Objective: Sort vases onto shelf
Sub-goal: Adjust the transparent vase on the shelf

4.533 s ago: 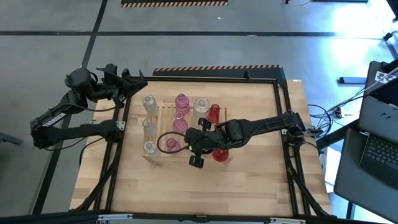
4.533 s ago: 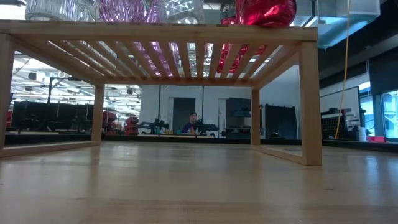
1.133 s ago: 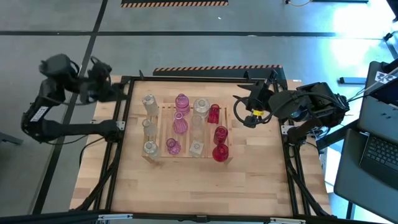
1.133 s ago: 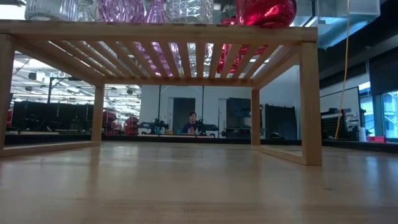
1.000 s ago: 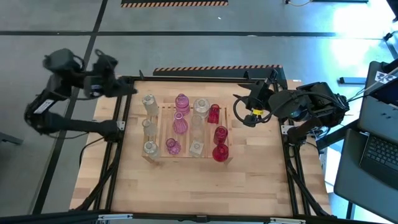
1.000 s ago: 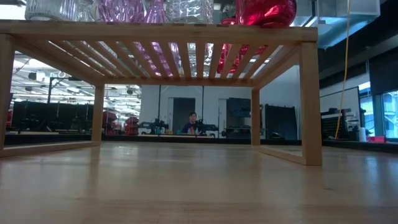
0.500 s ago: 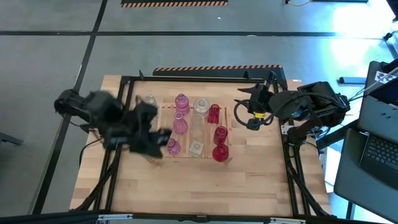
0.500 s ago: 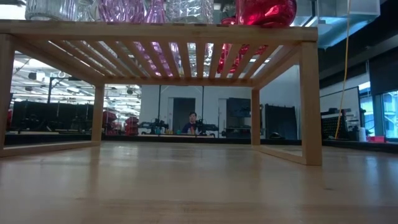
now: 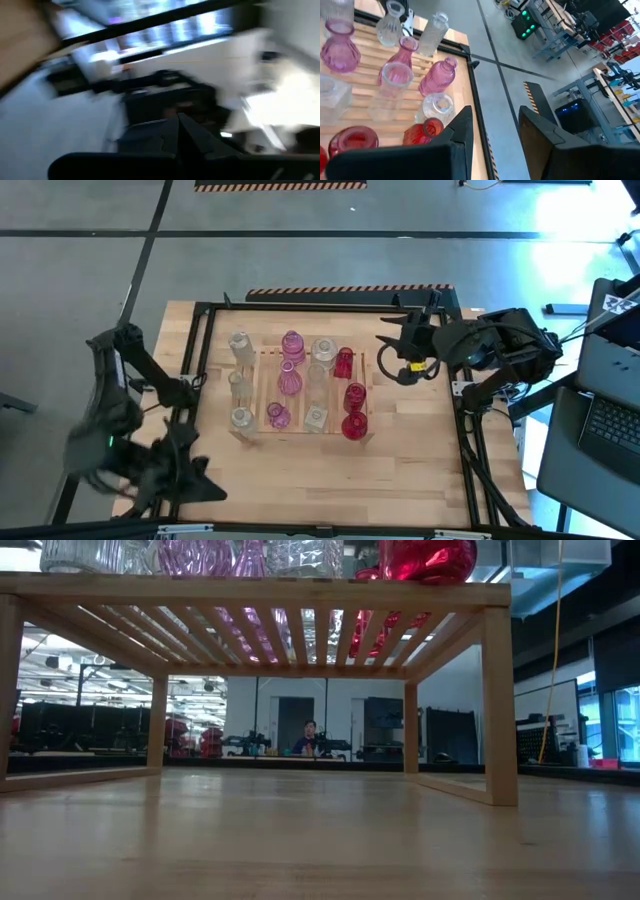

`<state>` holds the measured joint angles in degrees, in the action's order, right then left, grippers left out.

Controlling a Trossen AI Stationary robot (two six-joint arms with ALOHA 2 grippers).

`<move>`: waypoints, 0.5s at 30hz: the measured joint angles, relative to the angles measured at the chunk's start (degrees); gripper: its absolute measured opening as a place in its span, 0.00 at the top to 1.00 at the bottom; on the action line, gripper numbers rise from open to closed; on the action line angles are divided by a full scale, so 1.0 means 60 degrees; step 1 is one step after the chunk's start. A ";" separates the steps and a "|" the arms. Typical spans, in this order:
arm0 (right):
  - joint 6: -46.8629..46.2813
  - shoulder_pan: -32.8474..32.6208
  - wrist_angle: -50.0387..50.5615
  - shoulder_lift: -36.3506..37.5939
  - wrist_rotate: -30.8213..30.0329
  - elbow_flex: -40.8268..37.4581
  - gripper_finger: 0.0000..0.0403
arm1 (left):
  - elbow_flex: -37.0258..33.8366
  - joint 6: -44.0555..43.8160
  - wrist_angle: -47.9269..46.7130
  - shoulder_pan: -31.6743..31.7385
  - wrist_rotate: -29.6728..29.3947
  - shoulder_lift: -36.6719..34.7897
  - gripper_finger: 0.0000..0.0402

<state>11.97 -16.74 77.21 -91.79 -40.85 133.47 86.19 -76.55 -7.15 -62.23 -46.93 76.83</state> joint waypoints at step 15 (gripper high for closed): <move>-0.0268 -0.0017 -0.0186 0.0000 0.0164 0.0000 0.74 | -0.1986 -0.7756 -0.6252 -0.0453 -0.1278 0.0151 1.00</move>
<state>10.36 -16.84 76.09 -91.79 -39.87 133.47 74.28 -123.09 -44.67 -64.95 -54.60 77.74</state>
